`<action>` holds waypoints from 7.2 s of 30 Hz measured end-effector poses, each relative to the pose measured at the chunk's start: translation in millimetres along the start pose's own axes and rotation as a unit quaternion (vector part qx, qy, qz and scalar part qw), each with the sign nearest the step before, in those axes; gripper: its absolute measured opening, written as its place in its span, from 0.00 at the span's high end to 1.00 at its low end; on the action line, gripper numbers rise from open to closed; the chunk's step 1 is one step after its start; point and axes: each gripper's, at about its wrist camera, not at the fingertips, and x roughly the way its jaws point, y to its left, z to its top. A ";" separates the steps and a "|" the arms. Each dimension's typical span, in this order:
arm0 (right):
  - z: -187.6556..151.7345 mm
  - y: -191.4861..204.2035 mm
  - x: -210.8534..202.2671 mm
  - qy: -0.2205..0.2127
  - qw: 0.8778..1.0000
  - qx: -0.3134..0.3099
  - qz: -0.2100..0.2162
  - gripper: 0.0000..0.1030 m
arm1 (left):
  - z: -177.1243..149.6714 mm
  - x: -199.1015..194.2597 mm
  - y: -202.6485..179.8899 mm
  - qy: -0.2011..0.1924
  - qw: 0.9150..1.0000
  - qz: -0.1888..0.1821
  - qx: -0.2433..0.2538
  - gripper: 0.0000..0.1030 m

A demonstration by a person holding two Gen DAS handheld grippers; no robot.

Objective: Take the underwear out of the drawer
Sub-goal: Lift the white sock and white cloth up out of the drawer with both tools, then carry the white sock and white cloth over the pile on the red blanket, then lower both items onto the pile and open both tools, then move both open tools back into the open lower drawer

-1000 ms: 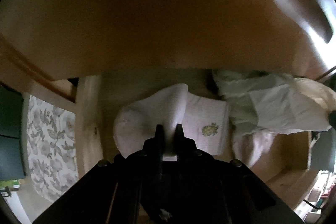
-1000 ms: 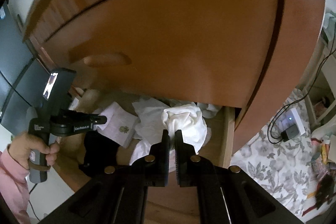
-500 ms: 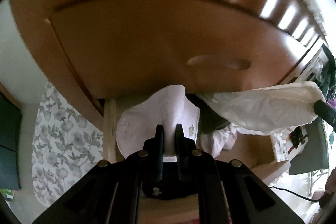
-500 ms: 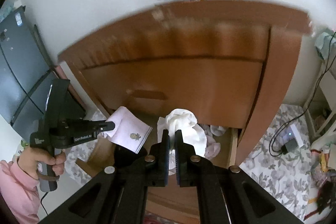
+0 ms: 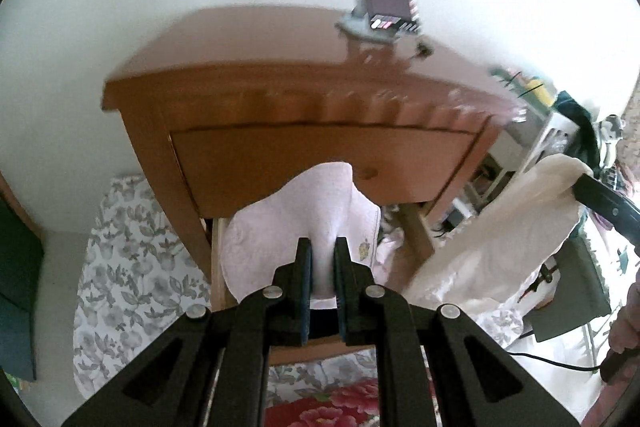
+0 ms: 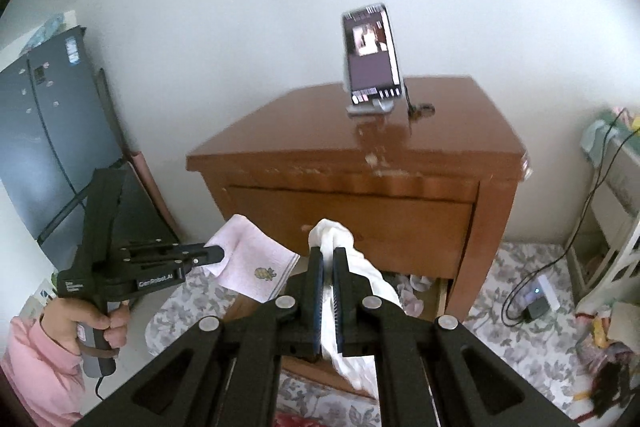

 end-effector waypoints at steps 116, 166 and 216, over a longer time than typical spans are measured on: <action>-293.8 69.1 -84.4 0.234 0.966 -0.103 0.037 0.34 | -308.8 -117.9 -81.7 0.106 0.986 -0.086 0.091 0.33; -249.0 47.1 -95.3 0.171 0.983 -0.068 0.017 0.00 | -261.2 -129.2 -62.1 0.045 0.995 -0.031 0.081 0.04; -96.5 -51.5 130.4 0.175 0.984 0.031 -0.013 0.06 | -68.0 128.8 76.0 0.164 0.979 -0.012 -0.121 0.04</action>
